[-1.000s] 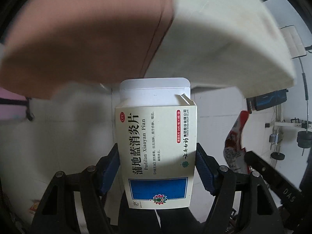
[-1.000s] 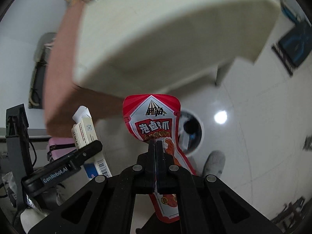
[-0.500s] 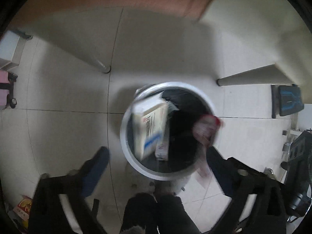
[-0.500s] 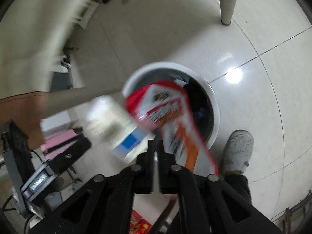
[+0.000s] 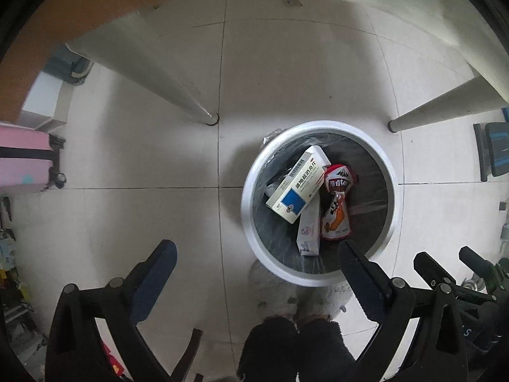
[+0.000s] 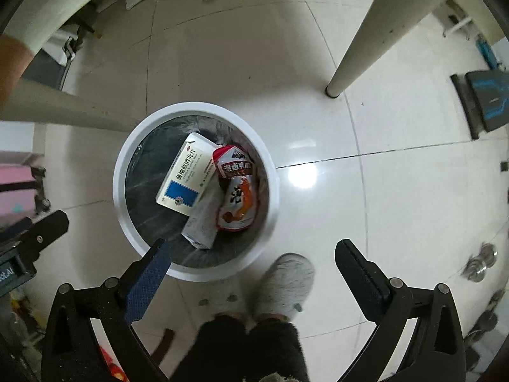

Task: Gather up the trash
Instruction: 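Carry the medicine box and red packet down into the trash bin and release, then move both tools back up over the table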

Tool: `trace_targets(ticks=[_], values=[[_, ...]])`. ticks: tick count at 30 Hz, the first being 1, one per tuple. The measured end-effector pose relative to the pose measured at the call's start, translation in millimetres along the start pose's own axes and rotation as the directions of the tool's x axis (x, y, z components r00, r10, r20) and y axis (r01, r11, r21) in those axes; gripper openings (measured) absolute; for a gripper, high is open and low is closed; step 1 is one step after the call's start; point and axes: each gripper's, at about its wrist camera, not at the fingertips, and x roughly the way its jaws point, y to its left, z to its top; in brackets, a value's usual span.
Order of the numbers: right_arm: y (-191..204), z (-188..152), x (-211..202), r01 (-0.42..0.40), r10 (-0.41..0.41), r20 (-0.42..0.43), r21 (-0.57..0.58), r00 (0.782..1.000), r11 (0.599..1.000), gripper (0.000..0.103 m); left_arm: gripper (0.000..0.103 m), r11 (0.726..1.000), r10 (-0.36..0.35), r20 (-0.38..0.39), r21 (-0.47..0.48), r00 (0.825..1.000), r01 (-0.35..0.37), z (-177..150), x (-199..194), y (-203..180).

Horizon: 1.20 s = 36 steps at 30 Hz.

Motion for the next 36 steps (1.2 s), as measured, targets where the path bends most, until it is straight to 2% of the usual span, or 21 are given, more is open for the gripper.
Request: trace_targets(ticks=[8,13,22,29,36], values=[[-2.7,-11.8,-46.6,-0.005,0.005,0.020,0.005,1.000,1.000,0.103,0.103,1.000,0.014,0.012,0.012,1.000,-0.014,-17.5,-28.2,-2.0],[-1.8,-22.2,-90.1,0.005,-0.005,0.050,-0.008,0.999,1.000,0.103,0.103,1.000,0.006,0.010,0.004,1.000,-0.006,-31.4,-64.1,0.7],[-1.5,-45.3,-197.6,-0.011,0.011,0.082,-0.005,0.997,1.000,0.103,0.103,0.999,-0.013,0.043,0.044,0.999,0.011,-55.7,-155.8,5.2],[7.2,-64.9,-285.4,-0.020,0.022,0.116,-0.013,0.993,1.000,0.103,0.103,0.998,-0.026,0.103,0.054,0.994,0.020,-68.2,-229.2,14.4],[16.1,-69.8,-370.1,-0.091,0.089,0.147,0.012,0.985,0.996,0.103,0.103,0.999,-0.033,0.174,0.046,0.984,0.026,-68.6,-308.5,24.8]])
